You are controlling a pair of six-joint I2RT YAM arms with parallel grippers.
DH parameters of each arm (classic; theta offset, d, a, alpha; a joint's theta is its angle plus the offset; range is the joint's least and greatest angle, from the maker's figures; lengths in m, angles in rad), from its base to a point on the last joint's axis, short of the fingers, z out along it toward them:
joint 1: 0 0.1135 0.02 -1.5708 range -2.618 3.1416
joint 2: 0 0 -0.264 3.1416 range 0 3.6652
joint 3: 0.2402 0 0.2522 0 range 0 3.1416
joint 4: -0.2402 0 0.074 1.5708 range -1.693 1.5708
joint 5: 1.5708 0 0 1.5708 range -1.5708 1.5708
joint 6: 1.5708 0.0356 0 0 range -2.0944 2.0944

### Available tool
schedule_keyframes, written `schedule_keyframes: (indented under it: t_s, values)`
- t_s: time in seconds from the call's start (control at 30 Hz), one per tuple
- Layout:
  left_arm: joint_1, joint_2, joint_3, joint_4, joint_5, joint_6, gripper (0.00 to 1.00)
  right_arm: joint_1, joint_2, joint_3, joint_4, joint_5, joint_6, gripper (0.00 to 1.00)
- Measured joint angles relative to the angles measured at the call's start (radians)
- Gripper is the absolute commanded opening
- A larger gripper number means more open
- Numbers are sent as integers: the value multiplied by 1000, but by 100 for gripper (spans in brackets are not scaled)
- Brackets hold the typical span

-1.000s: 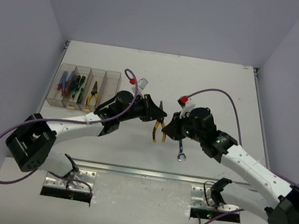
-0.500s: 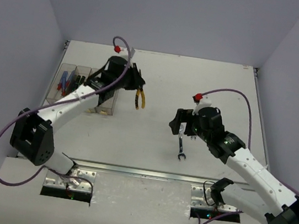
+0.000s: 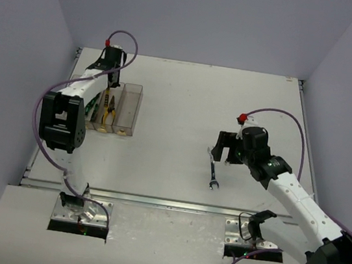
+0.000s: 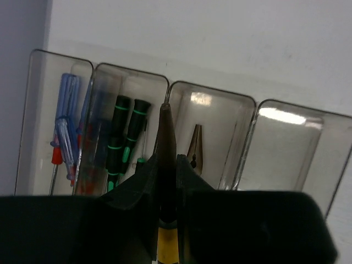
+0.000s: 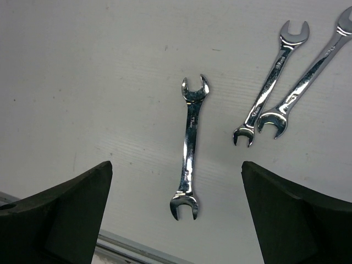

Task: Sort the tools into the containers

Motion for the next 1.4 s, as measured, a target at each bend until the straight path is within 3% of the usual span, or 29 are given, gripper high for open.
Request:
schedule_keyframes:
  t_s: [0.2, 0.23, 0.3, 0.4, 0.63, 0.7, 0.8, 0.9, 0.97, 1.1, 1.17, 1.4]
  values:
    - [11, 97, 32, -124, 29, 20, 0, 0, 14, 0, -8, -40, -4, 99]
    - [11, 110, 39, -138, 38, 17, 7, 0, 14, 0, -8, -43, -4, 99]
    - [11, 126, 42, -161, 54, 12, 31, 0, 14, 0, -8, -44, -4, 99]
    - [11, 132, 40, -187, 67, 9, 54, 0, 14, 0, -9, -46, -5, 99]
    - [11, 54, 54, -234, 73, -45, 85, 0, 23, 0, -10, -68, -8, 99]
    - [11, -17, 58, -243, 68, -73, 100, 0, 33, 0, -10, -67, -8, 99]
    - [11, -183, 52, -250, 62, -131, 100, 0, 61, 0, -13, -45, -4, 99]
    - [11, -457, -29, -212, 61, -250, 100, 0, 127, 14, -41, -17, -2, 95]
    - [11, -668, -122, -179, 87, -320, 100, 0, 228, 52, -83, 2, 3, 86]
    - [11, -1039, -365, -118, 192, -412, 100, 0, 430, 122, -142, 26, 14, 59]
    - [11, -1175, -513, -80, 264, -438, 100, 2, 478, 134, -157, 27, 19, 54]
    - [11, -1266, -769, -118, 381, -431, 100, 51, 641, 198, -182, 44, 31, 51]
